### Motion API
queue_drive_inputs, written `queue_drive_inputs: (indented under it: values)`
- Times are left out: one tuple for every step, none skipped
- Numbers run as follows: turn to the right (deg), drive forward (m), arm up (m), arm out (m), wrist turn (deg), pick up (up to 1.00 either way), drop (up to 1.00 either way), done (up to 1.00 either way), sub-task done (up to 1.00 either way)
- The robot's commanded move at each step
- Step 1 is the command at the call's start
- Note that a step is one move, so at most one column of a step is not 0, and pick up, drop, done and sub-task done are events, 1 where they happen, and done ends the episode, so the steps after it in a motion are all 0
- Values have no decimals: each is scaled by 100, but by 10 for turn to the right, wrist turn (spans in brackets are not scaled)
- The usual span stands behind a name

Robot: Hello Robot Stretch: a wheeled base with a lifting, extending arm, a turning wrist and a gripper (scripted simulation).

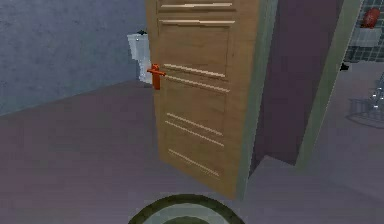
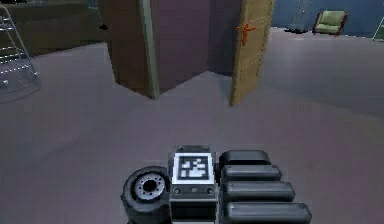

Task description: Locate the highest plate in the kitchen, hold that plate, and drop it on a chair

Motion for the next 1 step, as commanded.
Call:
queue_drive_inputs:
  values:
    - [-180, 0, 0, 0, 0, 0, 0, 0, 0]
